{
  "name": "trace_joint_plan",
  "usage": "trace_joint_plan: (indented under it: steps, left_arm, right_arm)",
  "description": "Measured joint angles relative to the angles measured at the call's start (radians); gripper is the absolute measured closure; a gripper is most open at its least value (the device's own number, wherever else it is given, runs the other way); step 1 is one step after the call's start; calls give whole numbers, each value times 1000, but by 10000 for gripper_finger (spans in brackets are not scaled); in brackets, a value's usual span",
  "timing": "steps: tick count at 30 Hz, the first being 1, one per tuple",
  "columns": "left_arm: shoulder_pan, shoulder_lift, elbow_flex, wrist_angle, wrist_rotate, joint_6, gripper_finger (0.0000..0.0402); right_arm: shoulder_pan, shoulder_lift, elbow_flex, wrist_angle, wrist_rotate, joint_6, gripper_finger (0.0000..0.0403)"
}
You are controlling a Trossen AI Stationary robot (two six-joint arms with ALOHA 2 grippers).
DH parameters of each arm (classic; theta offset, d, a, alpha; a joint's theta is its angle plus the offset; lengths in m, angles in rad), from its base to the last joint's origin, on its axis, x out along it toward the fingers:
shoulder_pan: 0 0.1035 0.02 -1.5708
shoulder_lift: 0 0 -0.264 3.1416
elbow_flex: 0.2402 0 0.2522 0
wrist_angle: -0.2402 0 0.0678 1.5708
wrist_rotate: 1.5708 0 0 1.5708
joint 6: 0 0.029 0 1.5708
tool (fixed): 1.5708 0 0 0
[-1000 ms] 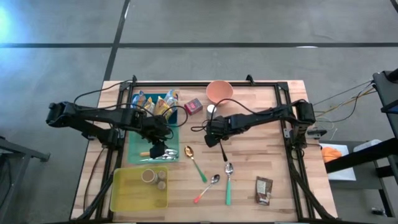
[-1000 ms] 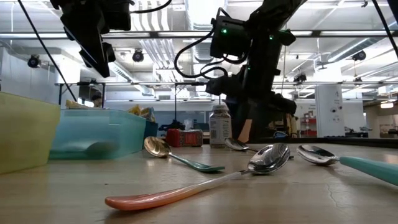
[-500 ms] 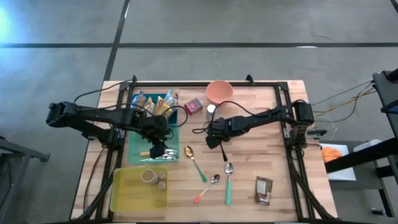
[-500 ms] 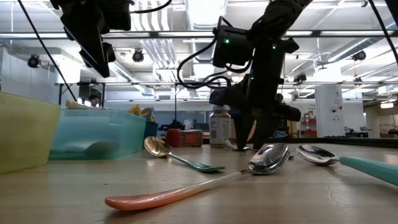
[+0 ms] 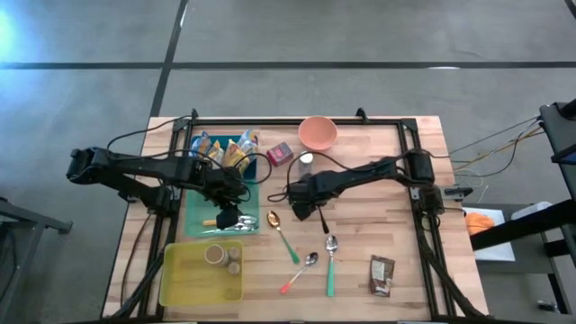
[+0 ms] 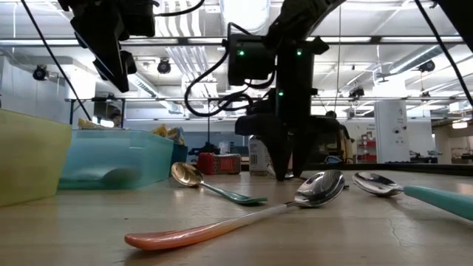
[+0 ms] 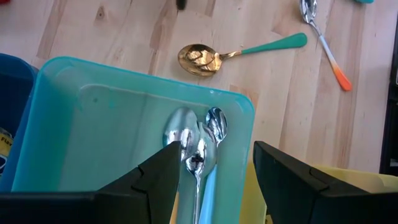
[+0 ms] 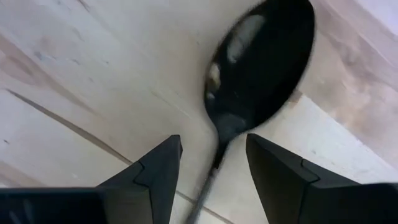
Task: Pick & Place Food Item
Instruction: Put the black spoon into the light blue bin
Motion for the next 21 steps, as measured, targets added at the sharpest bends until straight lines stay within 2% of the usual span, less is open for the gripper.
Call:
trace_joint_plan:
  steps: [10,21]
  left_arm:
    - [0,0,0,-7,7,0,193]
    - [0,0,0,-9,30,-3,193]
  right_arm:
    - [-2,23,34,-33,0,10,231]
    - [-2,23,29,-38,15,-1,363]
